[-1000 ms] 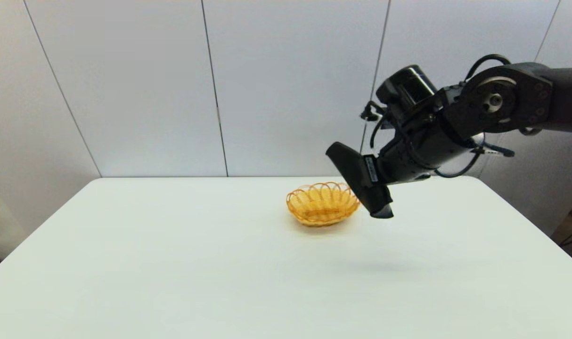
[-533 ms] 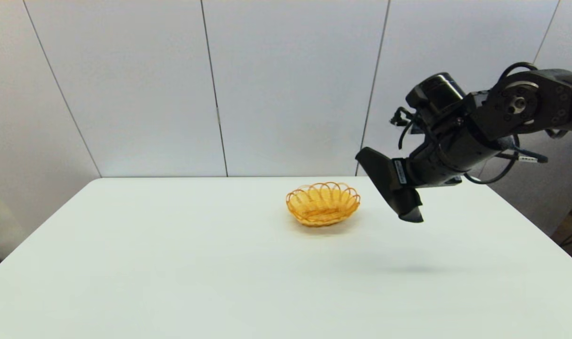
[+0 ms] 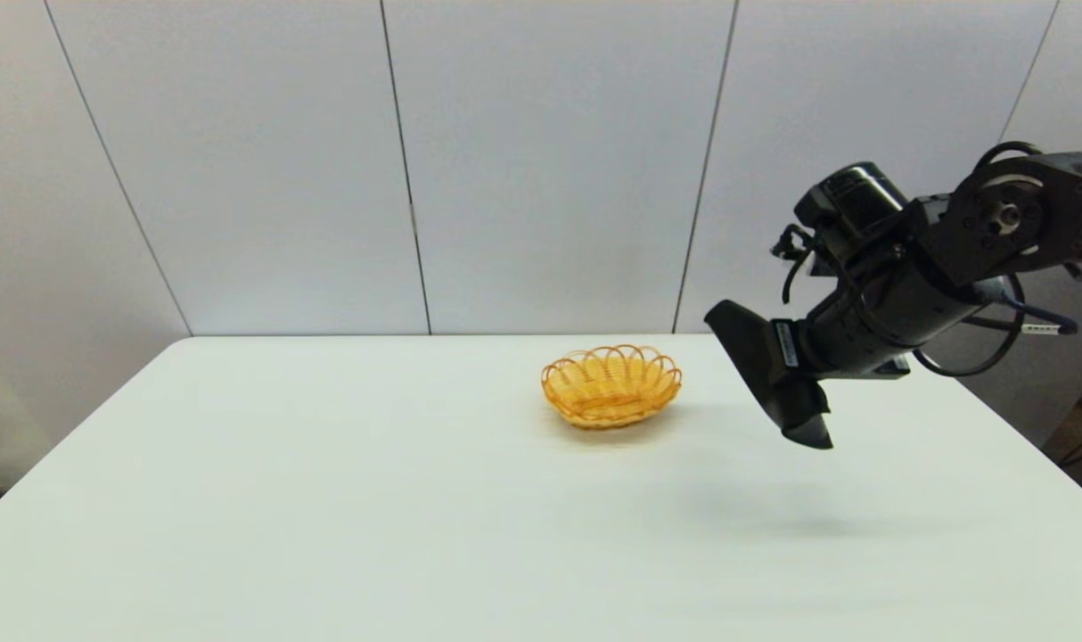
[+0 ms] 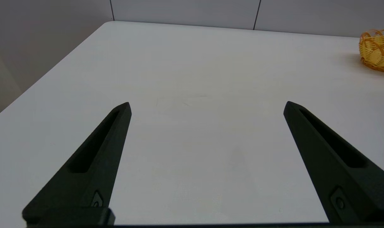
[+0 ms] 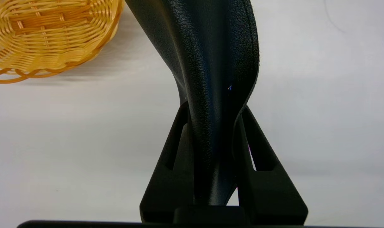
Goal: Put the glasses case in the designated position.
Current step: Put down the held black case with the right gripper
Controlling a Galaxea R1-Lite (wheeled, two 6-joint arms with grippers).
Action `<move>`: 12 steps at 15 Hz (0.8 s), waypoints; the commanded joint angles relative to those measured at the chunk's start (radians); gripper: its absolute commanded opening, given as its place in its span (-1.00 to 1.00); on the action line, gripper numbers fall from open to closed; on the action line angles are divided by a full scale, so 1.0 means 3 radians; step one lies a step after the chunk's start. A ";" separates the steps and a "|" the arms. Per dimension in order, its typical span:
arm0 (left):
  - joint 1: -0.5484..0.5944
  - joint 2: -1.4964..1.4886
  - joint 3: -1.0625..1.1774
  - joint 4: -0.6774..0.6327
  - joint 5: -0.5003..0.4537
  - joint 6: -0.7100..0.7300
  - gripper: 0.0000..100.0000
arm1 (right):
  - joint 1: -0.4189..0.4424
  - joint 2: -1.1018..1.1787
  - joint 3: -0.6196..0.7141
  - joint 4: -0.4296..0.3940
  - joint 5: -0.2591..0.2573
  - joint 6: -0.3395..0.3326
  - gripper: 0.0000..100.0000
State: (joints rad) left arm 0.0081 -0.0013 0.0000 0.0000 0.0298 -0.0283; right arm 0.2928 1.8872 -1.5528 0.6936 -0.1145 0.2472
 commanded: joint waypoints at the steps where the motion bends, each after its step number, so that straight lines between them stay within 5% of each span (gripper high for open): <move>1: -0.0001 0.0004 0.0000 0.0000 0.0003 -0.0003 1.00 | 0.0026 0.0019 0.0017 -0.0021 0.0019 0.0009 -1.00; 5: 0.0004 0.0004 0.0000 0.0000 0.0003 -0.0003 1.00 | 0.0037 0.0085 0.0006 -0.0083 0.0013 0.0009 -1.00; 6: -0.0001 0.0004 0.0000 0.0000 0.0003 -0.0003 1.00 | 0.0037 0.0106 0.0001 -0.0083 0.0013 0.0009 1.00; 12: -0.0001 0.0004 0.0000 0.0000 -0.0002 -0.0003 1.00 | 0.0037 0.0055 -0.0004 -0.0154 0.0008 -0.0006 1.00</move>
State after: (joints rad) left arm 0.0081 -0.0013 0.0000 0.0000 0.0298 -0.0287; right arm 0.3034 1.9113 -1.5534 0.6562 -0.1123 0.2462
